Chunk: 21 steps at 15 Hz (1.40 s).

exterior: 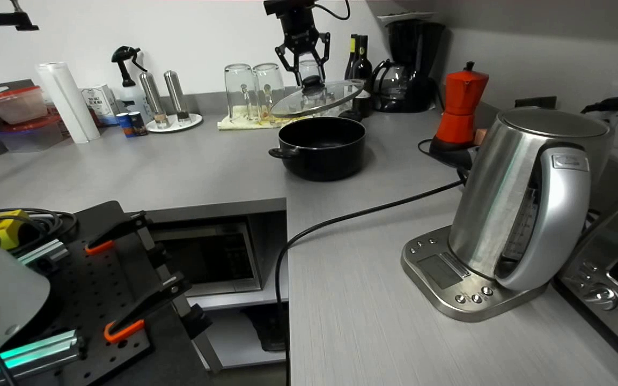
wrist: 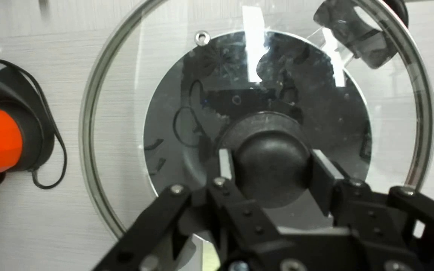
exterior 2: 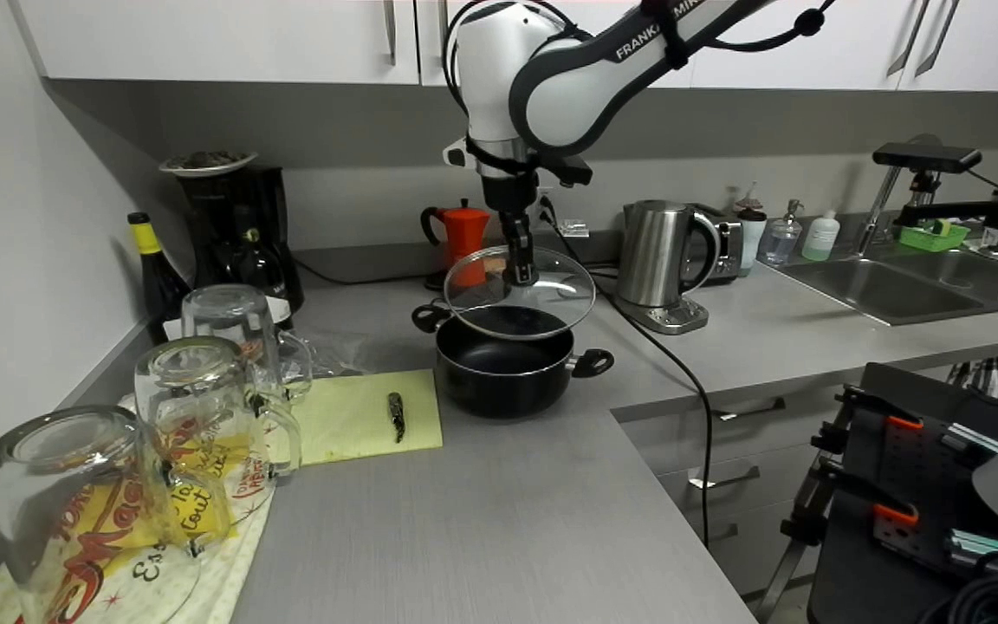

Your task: Remove the lid from the pot

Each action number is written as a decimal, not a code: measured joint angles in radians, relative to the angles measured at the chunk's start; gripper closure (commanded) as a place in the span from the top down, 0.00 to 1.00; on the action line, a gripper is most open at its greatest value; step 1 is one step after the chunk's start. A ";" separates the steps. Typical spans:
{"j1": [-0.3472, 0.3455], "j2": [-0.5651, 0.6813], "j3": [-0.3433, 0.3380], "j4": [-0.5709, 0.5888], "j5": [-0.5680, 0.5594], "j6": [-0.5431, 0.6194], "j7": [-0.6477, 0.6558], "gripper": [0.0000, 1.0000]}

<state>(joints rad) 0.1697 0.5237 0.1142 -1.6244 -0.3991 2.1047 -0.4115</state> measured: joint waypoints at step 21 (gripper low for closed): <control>0.142 -0.065 0.151 -0.405 -0.080 0.348 -0.008 0.25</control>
<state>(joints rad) 0.3118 0.4587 0.2650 -2.0297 -0.4786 2.4531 -0.4192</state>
